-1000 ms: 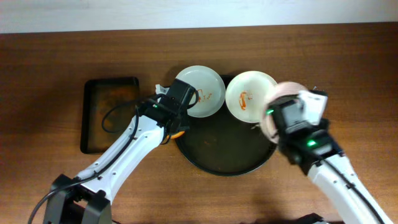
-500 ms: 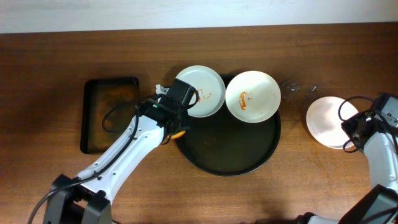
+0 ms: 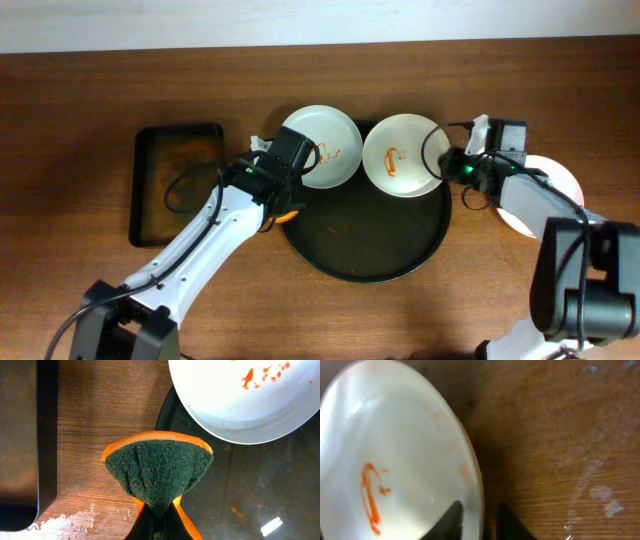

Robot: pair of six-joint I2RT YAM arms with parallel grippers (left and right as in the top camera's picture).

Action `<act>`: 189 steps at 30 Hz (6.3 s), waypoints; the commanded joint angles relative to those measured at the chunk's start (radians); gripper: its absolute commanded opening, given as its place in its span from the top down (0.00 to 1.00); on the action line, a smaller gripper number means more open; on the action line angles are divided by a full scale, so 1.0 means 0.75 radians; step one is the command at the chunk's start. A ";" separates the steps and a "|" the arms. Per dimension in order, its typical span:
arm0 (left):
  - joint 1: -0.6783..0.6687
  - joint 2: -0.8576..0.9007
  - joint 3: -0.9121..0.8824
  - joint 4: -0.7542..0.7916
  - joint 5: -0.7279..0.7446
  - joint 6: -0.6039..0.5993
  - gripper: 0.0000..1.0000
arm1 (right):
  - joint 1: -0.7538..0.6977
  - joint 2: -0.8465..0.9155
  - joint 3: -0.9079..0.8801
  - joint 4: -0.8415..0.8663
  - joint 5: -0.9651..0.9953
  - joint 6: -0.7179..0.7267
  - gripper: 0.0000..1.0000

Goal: Clean dirty plates on tray and stack at the side
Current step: 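Return the right gripper to the tray and grasp the next plate, then scrub the held plate with the sponge in the left gripper, then stack the plate onto the first plate at the right with the right gripper, then grasp the last plate on the black tray with the right gripper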

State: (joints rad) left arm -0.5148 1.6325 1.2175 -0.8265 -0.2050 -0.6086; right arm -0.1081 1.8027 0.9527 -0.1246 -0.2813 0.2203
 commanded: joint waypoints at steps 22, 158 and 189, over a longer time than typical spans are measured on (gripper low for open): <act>-0.227 0.203 0.014 0.599 1.081 0.031 1.00 | 0.084 -0.344 -0.001 -1.156 0.187 0.067 0.96; 0.255 0.002 0.091 -0.097 0.023 0.166 0.99 | 0.488 -0.040 0.308 -0.339 0.042 -0.028 0.31; 0.250 0.106 0.031 0.129 0.586 0.297 0.99 | 0.562 0.063 0.433 -0.873 0.441 -0.019 0.81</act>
State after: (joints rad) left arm -0.3271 1.7103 1.2469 -0.7216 0.2817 -0.4217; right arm 0.3195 1.8744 1.2457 -0.7799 0.0296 0.2337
